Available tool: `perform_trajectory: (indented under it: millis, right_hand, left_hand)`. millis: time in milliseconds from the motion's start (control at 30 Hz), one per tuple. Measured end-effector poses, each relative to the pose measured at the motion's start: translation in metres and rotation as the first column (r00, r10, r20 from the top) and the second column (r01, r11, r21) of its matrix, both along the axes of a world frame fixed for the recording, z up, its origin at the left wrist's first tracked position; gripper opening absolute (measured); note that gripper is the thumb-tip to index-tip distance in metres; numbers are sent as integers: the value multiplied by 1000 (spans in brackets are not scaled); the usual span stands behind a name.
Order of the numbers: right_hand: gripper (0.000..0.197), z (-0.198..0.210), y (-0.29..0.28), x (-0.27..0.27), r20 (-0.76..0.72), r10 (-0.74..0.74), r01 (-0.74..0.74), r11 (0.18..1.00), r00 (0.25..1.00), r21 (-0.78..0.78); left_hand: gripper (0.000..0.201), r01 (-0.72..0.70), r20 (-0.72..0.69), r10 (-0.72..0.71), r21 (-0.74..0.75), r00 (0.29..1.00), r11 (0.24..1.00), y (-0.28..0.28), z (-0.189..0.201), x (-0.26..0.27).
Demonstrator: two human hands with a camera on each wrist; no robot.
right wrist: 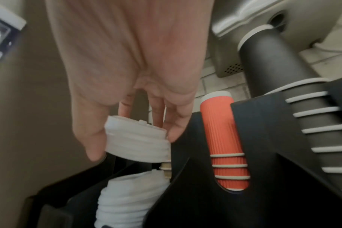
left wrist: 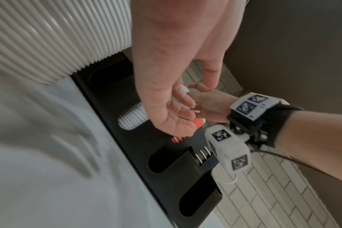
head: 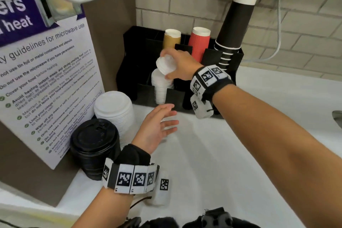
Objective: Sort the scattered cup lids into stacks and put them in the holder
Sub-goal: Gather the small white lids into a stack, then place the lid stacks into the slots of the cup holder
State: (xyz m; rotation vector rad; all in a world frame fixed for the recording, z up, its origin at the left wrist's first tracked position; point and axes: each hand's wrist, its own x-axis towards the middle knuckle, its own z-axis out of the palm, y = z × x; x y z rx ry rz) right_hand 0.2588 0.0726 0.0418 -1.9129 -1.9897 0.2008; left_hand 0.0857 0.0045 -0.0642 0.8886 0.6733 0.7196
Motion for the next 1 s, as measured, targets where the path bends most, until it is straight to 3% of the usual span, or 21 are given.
perform_trajectory:
  millis: [233,533,733,867,1000]
  right_hand:
    - [72,-14,33,-6,181,50,-19,986,982,-167]
    - [72,-23,32,-7,270,63,-10,981,961,-194]
    - [78,-36,26,-12,503,93,74,950,859,-303]
    - [78,-38,28,-18,562,88,134,930,822,-342]
    - [78,-38,27,-22,521,72,134,928,850,-347]
  left_hand:
    - [16,10,-42,-8,41,999,999,3,-4,-1]
    - [17,56,-62,-52,62,997,996,-3,-1,5]
    - [20,90,-7,-89,36,996,995,-10,11,8]
    - [18,129,52,-133,74,990,989,-17,31,2]
    - [27,125,196,-140,88,971,988,-20,63,-17]
